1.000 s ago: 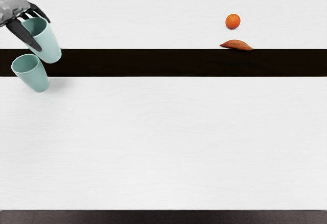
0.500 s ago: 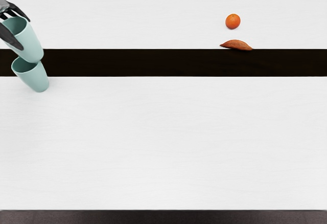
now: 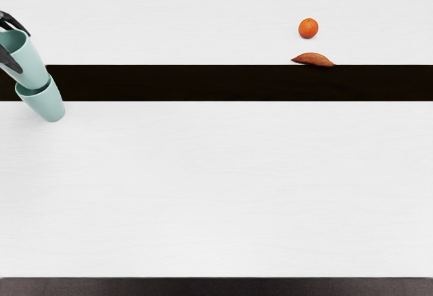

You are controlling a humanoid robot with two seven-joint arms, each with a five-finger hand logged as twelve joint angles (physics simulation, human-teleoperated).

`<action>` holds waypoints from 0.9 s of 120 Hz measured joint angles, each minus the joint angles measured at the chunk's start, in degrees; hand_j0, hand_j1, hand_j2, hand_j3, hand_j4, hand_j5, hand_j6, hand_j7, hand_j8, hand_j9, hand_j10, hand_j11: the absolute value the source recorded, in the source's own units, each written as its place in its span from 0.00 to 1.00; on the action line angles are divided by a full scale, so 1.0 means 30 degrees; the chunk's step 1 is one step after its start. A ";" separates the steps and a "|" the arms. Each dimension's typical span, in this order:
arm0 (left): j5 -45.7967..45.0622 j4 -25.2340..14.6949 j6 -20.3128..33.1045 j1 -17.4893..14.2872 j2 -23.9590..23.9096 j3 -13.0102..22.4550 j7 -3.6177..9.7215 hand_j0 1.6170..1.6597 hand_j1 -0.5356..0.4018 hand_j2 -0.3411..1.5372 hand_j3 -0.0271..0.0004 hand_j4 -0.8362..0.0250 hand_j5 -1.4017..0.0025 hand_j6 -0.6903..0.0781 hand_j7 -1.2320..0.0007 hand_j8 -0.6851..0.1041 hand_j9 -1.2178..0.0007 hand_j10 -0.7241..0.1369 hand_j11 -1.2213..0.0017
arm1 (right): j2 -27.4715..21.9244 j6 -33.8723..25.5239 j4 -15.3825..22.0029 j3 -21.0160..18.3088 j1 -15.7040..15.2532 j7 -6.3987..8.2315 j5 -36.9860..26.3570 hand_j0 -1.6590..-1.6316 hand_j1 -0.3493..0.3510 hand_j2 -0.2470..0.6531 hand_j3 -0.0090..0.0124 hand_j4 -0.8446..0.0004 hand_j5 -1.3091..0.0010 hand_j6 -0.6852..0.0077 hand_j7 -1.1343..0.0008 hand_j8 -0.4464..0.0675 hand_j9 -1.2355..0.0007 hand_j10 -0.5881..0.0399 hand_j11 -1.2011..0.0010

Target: Pick up cup and place in cup with left hand

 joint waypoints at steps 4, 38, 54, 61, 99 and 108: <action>-0.0013 0.0127 -0.0001 0.0102 -0.0057 0.0006 0.0002 0.91 0.33 0.28 0.99 0.56 0.51 0.65 0.44 0.62 0.44 0.43 0.44 | 0.0000 0.0000 0.0000 -0.0002 0.0000 0.0000 0.0000 0.04 0.00 0.27 0.42 1.00 1.00 0.99 1.00 0.87 1.00 0.94 1.00; 0.0016 0.0494 0.0038 0.0344 -0.0176 0.0016 -0.0004 0.96 0.36 0.27 0.99 0.54 0.53 0.63 0.47 0.59 0.46 0.40 0.46 | 0.0000 0.0000 0.0000 -0.0002 0.0000 0.0000 0.0000 0.04 0.00 0.27 0.42 1.00 1.00 0.99 1.00 0.87 1.00 0.94 1.00; 0.0052 0.0544 0.0089 0.0314 -0.0221 0.0014 -0.0003 0.95 0.49 0.23 0.99 0.60 0.64 0.61 0.59 0.59 0.59 0.46 0.59 | 0.0000 0.0000 0.0000 -0.0001 0.0000 0.0000 0.0000 0.04 0.00 0.27 0.42 1.00 1.00 0.99 1.00 0.87 1.00 0.94 1.00; 0.0063 0.0783 0.0129 0.0321 -0.0688 0.0011 -0.0002 0.95 0.58 0.22 0.99 0.67 0.71 0.66 0.67 0.63 0.67 0.53 0.67 | 0.0000 0.0000 0.0000 -0.0005 0.0000 0.0000 0.0000 0.04 0.00 0.27 0.42 1.00 1.00 0.99 1.00 0.87 1.00 0.94 1.00; 0.0041 0.1265 0.0217 0.0314 -0.1200 0.0006 0.0000 0.96 0.84 0.19 0.99 0.87 0.92 0.81 0.91 0.78 0.91 0.74 0.90 | 0.0000 0.0000 0.0000 0.0000 0.0000 0.0000 0.0000 0.04 0.00 0.27 0.42 1.00 1.00 0.99 1.00 0.87 1.00 0.94 1.00; 0.0031 0.1277 0.0220 0.0313 -0.1490 0.0006 0.0000 0.96 0.87 0.19 0.99 0.89 0.94 0.83 0.93 0.80 0.93 0.77 0.93 | 0.0000 0.0000 0.0000 0.0000 0.0000 0.0000 0.0000 0.04 0.00 0.27 0.42 1.00 1.00 0.99 1.00 0.87 1.00 0.94 1.00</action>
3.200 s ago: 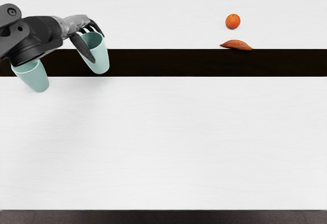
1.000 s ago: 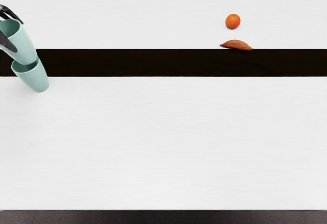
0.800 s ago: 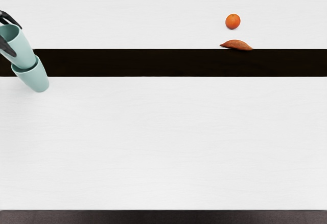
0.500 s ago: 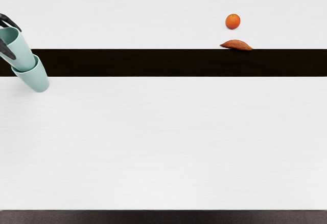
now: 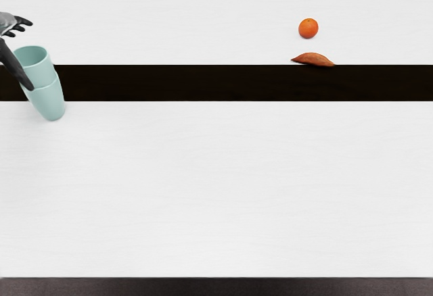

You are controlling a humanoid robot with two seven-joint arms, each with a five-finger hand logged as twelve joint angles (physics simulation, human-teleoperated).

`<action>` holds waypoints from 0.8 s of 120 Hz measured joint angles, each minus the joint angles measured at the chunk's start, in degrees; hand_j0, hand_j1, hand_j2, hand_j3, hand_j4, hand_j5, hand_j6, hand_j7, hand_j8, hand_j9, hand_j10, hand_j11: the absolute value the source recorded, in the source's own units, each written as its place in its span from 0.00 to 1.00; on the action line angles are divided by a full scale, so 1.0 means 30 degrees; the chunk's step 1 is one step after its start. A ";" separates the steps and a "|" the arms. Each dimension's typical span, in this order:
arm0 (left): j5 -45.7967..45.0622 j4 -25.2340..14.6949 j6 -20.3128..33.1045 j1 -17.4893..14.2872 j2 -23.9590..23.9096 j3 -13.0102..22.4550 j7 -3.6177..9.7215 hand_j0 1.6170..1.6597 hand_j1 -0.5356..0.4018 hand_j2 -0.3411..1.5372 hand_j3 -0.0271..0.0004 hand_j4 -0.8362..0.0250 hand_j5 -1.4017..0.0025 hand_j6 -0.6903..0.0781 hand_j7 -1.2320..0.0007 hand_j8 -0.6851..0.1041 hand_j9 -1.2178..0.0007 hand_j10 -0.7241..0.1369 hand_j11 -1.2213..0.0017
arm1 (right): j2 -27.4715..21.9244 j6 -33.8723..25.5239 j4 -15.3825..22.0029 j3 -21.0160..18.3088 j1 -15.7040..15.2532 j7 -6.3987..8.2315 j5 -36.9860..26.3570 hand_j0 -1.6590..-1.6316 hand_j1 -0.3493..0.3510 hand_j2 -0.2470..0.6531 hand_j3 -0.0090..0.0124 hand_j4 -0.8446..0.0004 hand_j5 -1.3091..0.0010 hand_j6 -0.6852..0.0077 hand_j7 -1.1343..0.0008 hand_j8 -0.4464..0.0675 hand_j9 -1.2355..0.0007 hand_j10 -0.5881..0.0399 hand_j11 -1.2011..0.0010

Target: Pick up cup and place in cup with left hand

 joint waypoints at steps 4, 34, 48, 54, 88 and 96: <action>-0.0003 0.0004 0.0001 -0.0027 -0.0113 0.0000 0.0000 0.96 0.87 0.19 0.99 0.90 0.94 0.83 0.94 0.80 0.94 0.77 0.94 | 0.0000 0.0000 0.0000 -0.0002 0.0000 0.0000 0.0000 0.04 0.00 0.27 0.42 1.00 1.00 0.99 1.00 0.87 1.00 0.94 1.00; -0.0021 -0.0013 -0.0019 -0.0272 -0.1241 0.0003 0.0000 0.96 0.91 0.19 0.99 0.93 0.97 0.86 0.97 0.83 0.97 0.80 0.97 | 0.0000 0.0000 0.0000 -0.0001 0.0000 0.0000 0.0000 0.04 0.00 0.27 0.42 1.00 1.00 0.99 1.00 0.87 1.00 0.94 1.00; -0.0033 -0.0017 -0.0050 -0.0402 -0.2147 0.0001 0.0000 0.96 0.92 0.19 0.99 0.94 0.98 0.86 0.98 0.83 0.98 0.81 0.97 | 0.0000 0.0000 0.0000 -0.0001 0.0000 0.0000 0.0000 0.04 0.00 0.27 0.42 1.00 1.00 0.99 1.00 0.87 1.00 0.94 1.00; -0.0114 -0.0030 -0.0114 -0.0575 -0.2237 0.0000 0.0000 0.96 0.92 0.18 0.99 0.94 0.98 0.87 0.98 0.84 0.98 0.81 0.98 | 0.0000 0.0000 0.0000 -0.0006 0.0000 0.0000 0.0000 0.04 0.00 0.27 0.42 1.00 1.00 0.99 1.00 0.87 1.00 0.94 1.00; -0.4521 -0.0108 -0.4722 -0.1888 -0.2384 -0.0303 0.0000 0.96 0.93 0.18 0.99 0.95 0.99 0.87 0.99 0.85 0.99 0.82 0.98 | 0.0000 0.0000 0.0000 -0.0006 0.0000 0.0000 0.0000 0.04 0.00 0.27 0.42 1.00 1.00 0.99 1.00 0.87 1.00 0.94 1.00; -0.5903 -0.0110 -0.6210 -0.2145 -0.2198 -0.0401 0.0000 0.96 0.93 0.18 0.99 0.95 0.99 0.88 0.99 0.85 0.99 0.82 0.99 | 0.0000 0.0000 0.0000 -0.0008 0.0000 0.0000 0.0000 0.04 0.00 0.27 0.42 1.00 1.00 0.99 1.00 0.87 1.00 0.94 1.00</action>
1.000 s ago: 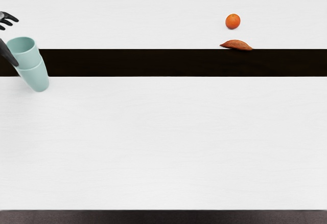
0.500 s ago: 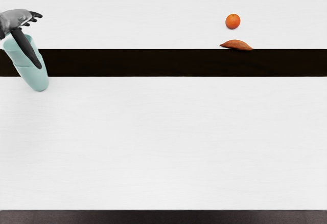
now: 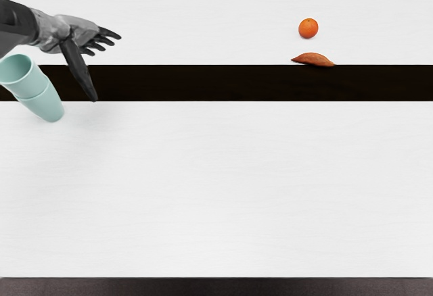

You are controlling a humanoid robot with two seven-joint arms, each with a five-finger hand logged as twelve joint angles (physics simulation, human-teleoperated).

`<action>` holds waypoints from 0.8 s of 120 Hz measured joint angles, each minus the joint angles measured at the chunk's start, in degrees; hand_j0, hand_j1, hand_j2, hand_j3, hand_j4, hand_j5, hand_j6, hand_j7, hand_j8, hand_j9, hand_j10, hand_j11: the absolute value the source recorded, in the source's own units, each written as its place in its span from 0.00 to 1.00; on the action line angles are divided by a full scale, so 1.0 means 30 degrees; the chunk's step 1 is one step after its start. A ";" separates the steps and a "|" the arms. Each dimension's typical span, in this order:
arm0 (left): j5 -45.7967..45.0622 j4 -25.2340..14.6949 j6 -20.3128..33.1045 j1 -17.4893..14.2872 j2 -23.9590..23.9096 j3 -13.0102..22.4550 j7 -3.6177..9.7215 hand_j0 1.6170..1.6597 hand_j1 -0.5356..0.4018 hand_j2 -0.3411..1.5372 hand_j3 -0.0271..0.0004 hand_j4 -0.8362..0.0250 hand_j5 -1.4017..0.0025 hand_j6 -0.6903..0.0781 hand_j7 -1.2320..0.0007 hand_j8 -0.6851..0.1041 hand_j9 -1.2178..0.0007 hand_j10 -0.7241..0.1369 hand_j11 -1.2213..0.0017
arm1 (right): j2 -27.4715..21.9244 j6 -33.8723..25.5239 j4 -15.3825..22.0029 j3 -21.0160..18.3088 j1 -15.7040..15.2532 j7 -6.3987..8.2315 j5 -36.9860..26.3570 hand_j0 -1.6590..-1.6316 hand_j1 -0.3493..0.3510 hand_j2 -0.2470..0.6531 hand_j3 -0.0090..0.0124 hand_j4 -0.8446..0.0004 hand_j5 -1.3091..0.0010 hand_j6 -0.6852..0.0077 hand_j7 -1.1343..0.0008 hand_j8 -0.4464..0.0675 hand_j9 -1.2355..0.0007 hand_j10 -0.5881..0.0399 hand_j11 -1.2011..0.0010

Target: Pick up cup and place in cup with left hand

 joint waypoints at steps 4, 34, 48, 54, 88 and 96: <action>-0.0860 0.0002 -0.0796 0.0003 0.0183 -0.0159 0.0000 0.96 0.93 0.18 0.99 0.95 0.99 0.88 0.99 0.85 0.99 0.82 0.99 | 0.0000 0.0000 0.0000 -0.0002 0.0000 0.0000 0.0000 0.04 0.00 0.27 0.42 1.00 1.00 0.99 1.00 0.87 1.00 0.94 1.00; -0.7896 0.0030 -0.2716 0.0597 0.1513 -0.0737 0.0000 0.96 0.93 0.18 0.99 0.96 0.99 0.88 0.99 0.85 0.99 0.83 0.99 | 0.0000 0.0000 0.0000 -0.0004 0.0000 0.0000 0.0000 0.04 0.00 0.27 0.42 1.00 1.00 0.99 1.00 0.87 1.00 0.94 1.00; -1.1390 0.0035 -0.2849 0.1951 0.1552 -0.0777 0.0000 0.96 0.94 0.18 0.99 0.96 0.99 0.89 0.99 0.86 0.99 0.83 0.99 | 0.0000 0.0000 0.0000 0.0001 0.0000 0.0000 0.0000 0.04 0.00 0.27 0.42 1.00 1.00 0.99 1.00 0.87 1.00 0.94 1.00; -1.2766 0.0035 -0.2873 0.2164 0.1865 -0.0787 0.0000 0.96 0.94 0.18 0.99 0.96 0.99 0.89 0.99 0.86 0.99 0.83 0.99 | 0.0000 0.0000 0.0000 0.0001 0.0000 0.0000 0.0000 0.04 0.00 0.27 0.42 1.00 1.00 0.99 1.00 0.87 1.00 0.94 1.00; -1.5843 -0.0200 -0.2916 0.3701 0.6132 -0.0796 0.0000 0.96 0.94 0.18 0.99 0.97 1.00 0.90 1.00 0.87 1.00 0.84 1.00 | 0.0000 0.0000 0.0000 0.0004 0.0000 0.0000 0.0000 0.04 0.00 0.27 0.42 1.00 1.00 0.99 1.00 0.87 1.00 0.94 1.00; -1.5977 -0.0309 -0.2919 0.3731 0.6977 -0.0794 0.0000 0.96 0.94 0.18 0.99 0.97 1.00 0.90 1.00 0.87 1.00 0.84 1.00 | 0.0000 0.0000 0.0000 0.0006 0.0000 0.0000 0.0000 0.04 0.00 0.27 0.42 1.00 1.00 0.99 1.00 0.87 1.00 0.94 1.00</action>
